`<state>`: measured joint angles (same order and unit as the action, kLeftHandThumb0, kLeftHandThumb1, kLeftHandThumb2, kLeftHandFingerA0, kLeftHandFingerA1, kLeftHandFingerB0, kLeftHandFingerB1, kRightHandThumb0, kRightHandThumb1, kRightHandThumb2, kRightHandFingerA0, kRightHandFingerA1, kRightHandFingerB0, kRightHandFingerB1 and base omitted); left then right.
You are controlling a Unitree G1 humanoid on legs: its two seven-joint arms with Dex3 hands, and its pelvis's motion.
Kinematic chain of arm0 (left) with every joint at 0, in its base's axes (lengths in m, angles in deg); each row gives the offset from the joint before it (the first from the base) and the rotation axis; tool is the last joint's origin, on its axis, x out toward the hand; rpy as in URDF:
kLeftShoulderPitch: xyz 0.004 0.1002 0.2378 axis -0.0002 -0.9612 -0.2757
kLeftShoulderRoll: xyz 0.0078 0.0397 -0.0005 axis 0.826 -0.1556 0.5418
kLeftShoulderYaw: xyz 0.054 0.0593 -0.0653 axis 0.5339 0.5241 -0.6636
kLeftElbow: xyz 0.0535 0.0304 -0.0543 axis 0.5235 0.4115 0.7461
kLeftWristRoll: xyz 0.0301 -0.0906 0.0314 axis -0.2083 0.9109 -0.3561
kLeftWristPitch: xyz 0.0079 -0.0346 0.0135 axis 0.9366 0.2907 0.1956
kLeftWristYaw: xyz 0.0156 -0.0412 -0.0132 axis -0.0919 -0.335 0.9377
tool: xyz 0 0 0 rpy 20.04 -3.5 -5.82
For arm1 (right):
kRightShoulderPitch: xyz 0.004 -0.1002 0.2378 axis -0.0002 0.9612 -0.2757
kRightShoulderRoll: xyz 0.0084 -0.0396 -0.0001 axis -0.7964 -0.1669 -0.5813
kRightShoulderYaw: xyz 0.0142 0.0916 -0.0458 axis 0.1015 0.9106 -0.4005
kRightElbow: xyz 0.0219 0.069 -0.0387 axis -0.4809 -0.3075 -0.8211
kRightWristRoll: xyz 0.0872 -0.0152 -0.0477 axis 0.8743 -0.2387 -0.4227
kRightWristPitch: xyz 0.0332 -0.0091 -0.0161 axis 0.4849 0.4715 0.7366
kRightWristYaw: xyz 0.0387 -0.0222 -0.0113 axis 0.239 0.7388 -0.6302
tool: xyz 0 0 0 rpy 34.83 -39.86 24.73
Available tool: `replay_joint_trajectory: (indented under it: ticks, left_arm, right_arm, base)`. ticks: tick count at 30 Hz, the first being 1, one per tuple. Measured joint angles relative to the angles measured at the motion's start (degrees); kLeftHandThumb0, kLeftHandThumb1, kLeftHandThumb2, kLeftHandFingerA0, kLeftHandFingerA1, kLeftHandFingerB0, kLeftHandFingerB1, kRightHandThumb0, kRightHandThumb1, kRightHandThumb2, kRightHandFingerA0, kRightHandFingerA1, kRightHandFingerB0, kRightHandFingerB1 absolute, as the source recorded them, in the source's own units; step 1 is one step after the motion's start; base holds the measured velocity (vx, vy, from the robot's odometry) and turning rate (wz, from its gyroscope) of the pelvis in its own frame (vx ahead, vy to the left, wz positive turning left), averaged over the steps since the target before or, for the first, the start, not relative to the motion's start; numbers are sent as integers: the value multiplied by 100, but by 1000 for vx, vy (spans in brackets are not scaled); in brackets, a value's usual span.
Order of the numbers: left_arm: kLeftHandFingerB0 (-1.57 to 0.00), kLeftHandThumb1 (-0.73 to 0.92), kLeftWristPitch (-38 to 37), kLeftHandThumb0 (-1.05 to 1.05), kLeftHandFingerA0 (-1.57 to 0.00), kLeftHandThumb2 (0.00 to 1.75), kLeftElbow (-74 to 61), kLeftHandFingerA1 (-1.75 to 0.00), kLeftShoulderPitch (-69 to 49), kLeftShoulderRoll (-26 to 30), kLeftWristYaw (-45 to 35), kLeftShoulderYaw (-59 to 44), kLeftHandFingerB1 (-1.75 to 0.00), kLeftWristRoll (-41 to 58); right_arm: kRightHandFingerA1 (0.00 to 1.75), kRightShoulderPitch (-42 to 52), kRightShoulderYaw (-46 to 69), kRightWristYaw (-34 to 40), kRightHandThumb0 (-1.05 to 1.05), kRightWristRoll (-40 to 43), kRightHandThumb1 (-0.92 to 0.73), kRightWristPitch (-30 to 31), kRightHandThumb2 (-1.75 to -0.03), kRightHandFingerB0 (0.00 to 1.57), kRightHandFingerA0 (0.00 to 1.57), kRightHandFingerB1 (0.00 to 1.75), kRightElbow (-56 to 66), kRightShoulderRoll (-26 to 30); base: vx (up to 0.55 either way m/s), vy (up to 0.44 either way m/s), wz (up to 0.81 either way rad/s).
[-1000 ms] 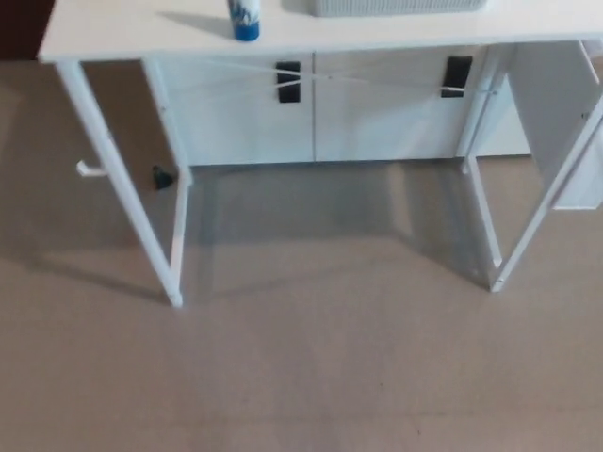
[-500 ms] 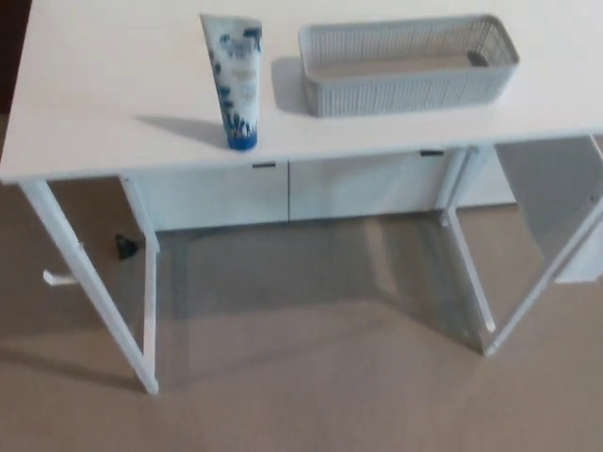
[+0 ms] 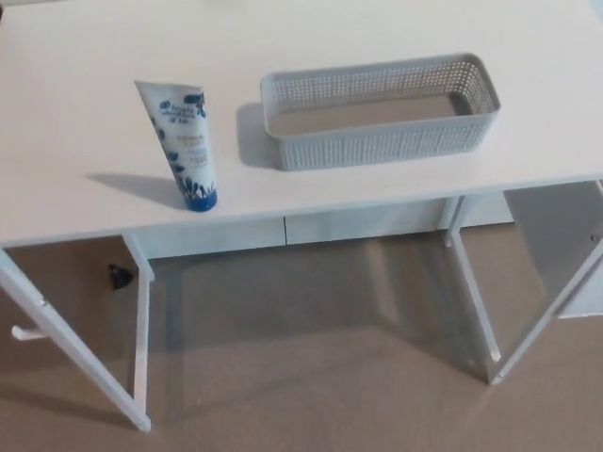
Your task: The robot walks towards a table in front, picks a shampoo with left hand and puts it in a small grey container
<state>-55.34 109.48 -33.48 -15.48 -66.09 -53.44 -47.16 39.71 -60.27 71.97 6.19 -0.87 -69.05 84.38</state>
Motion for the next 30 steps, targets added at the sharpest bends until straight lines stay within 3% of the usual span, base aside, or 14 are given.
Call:
replay_joint_trajectory:
  ticks: [9,18,30]
  left_arm:
    - [-61,58,4,-31,-78,58,9,-51,135,88,-22,13,-43,-5]
    - [-61,60,0,-31,-77,58,36,-45,153,116,-41,98,-42,-26]
    - [-47,64,-4,-32,-68,59,8,-45,171,95,-108,168,-37,-34]
  right_arm:
    - [50,-77,-17,-29,-22,1,-59,0,-57,51,72,41,-24,-49]
    - [51,-33,93,-78,-23,40,-60,-1,-58,50,71,41,-58,-106]
    - [50,12,115,-93,-22,32,-61,-33,-58,50,69,41,-29,-125]
  base:
    - [143,207,-1]
    - [113,-12,6]
    - [25,-38,-8]
